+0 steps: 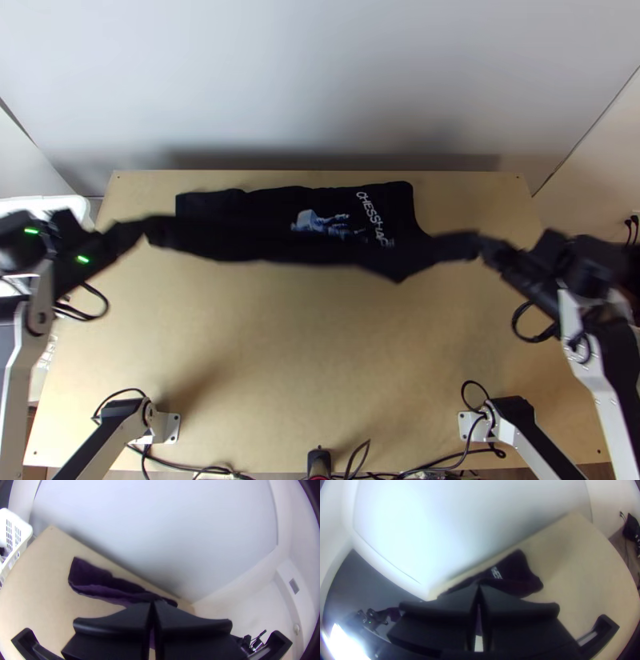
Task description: Fold the t-shirt
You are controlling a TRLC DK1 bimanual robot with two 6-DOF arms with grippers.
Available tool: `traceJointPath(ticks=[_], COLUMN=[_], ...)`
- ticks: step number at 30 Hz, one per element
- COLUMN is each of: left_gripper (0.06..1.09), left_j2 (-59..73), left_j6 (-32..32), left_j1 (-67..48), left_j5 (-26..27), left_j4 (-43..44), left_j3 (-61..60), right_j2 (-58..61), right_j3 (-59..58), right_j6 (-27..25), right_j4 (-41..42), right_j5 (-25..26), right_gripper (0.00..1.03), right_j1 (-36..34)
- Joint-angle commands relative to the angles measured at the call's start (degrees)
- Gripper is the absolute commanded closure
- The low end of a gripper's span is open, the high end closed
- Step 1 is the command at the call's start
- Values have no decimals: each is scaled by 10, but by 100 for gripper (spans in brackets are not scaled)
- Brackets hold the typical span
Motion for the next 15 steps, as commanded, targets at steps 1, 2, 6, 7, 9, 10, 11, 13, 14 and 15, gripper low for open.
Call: traceJointPath(ticks=[1, 2, 6, 7, 9, 10, 11, 13, 14, 15], left_gripper=[105, 105, 105, 105, 105, 105, 105, 105, 105, 105], left_j2=[9, 2, -45, -53, -71, -80, -91, -110, -118, -126], left_j6=[-97, -117, -163, -169, -183, -191, -199, -210, -214, -214], left_j1=[65, 71, 76, 76, 74, 73, 73, 73, 75, 76], left_j5=[64, 66, 67, 68, 68, 68, 68, 68, 68, 67], left_j4=[105, 135, 228, 238, 253, 271, 287, 316, 325, 329], left_j3=[117, 118, 135, 147, 166, 170, 174, 184, 192, 199], right_j2=[-15, -14, -18, -19, -26, -29, -31, -34, -35, -34], right_j3=[125, 141, 217, 241, 277, 294, 312, 350, 373, 399], right_j6=[30, 35, 54, 61, 64, 64, 64, 74, 84, 97], right_j4=[116, 128, 153, 152, 147, 142, 132, 123, 119, 115], right_j5=[-1, -1, -1, -1, -2, -2, -2, -3, -6, -16], right_gripper=[100, 100, 100, 100, 100, 100, 100, 100, 100, 100], right_j1=[4, 4, 4, 8, 28, 40, 50, 61, 60, 56])
